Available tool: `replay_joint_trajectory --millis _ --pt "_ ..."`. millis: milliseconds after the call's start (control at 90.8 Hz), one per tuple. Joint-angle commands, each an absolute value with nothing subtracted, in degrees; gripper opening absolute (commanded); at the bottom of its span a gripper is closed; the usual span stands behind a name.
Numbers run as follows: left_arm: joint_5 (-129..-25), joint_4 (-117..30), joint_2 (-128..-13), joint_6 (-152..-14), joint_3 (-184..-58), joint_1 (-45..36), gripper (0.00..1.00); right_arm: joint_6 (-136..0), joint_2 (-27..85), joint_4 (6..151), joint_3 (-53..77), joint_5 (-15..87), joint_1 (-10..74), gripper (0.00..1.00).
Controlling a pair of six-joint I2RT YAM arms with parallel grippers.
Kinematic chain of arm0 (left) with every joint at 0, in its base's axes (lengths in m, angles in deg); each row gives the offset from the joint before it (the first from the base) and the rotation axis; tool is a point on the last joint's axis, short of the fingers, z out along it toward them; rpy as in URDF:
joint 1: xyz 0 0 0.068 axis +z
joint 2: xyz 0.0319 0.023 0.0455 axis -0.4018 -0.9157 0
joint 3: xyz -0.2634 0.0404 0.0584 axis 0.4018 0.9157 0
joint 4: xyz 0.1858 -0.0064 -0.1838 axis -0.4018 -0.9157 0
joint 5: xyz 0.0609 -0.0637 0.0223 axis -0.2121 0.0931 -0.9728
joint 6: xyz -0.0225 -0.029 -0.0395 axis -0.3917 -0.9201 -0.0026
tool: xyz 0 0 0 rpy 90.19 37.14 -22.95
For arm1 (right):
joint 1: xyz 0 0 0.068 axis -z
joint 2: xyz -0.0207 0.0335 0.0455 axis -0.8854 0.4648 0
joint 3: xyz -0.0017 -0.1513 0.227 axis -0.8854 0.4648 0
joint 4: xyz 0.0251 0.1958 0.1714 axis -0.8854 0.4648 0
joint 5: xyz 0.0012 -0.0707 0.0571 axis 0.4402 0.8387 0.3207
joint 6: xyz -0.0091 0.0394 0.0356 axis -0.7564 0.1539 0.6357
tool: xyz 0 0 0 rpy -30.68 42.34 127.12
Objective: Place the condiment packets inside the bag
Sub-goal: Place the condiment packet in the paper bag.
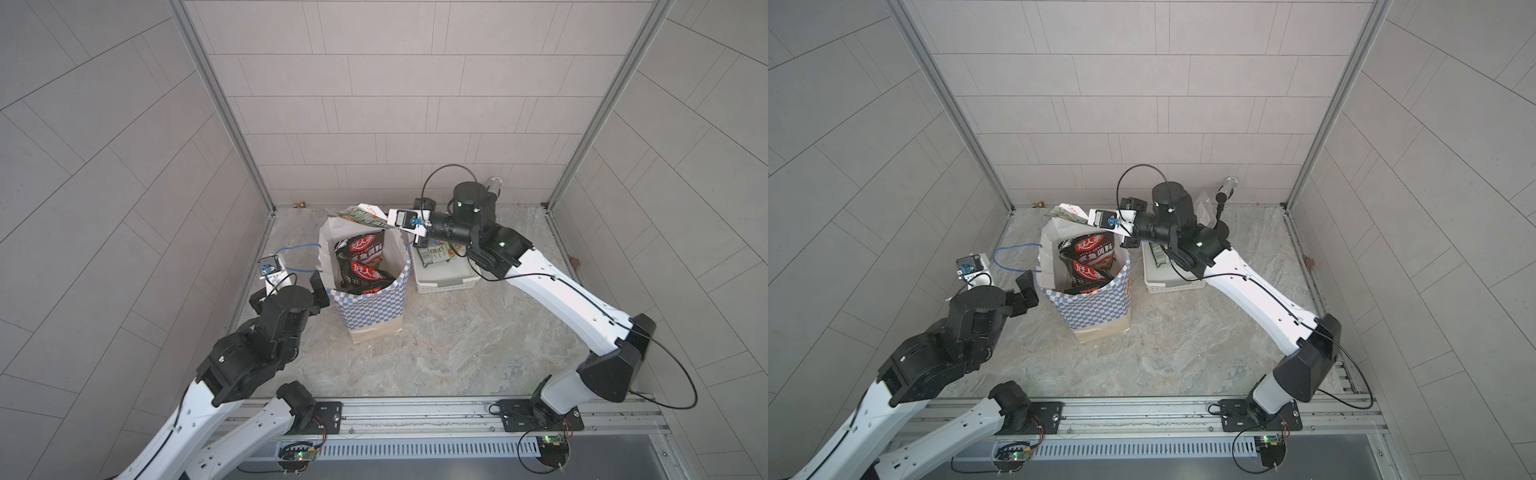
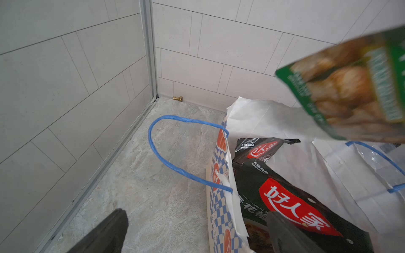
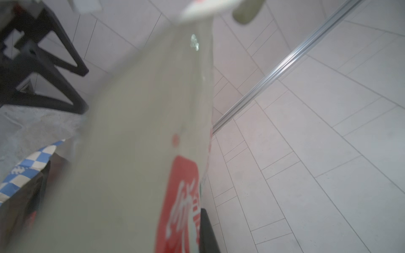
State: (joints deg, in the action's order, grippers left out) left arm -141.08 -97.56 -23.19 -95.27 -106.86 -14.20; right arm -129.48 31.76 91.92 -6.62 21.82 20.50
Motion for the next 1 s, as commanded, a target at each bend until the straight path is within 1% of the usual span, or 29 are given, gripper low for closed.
replay_joint_trajectory --millis 0,132,341,539,671,991 --pt "-138.9 -98.32 -21.11 -97.18 -105.27 -12.23 1.0 -135.73 32.39 84.26 -9.14 18.78 21.05 0.0" --pt "-138.34 -96.57 -19.15 -97.02 -102.54 -11.69 0.99 -138.34 36.87 82.47 -11.12 18.82 21.61 0.0" --pt "-137.35 -95.75 -18.69 -96.58 -100.64 -11.71 0.98 -150.43 40.48 83.13 -12.01 21.4 21.81 0.0" --pt "-137.43 -94.43 -18.34 -95.84 -99.62 -11.69 0.98 -157.91 43.55 92.21 -15.81 23.22 22.83 0.0" --pt "-137.33 -93.24 -18.76 -95.5 -99.22 -11.58 0.97 -159.76 44.52 95.82 -15.54 22.29 22.84 0.0" --pt "-136.38 -92.69 -19.15 -94.33 -99.78 -11.62 0.97 -160.05 48.69 94.86 -16.62 23.35 22.87 0.0"
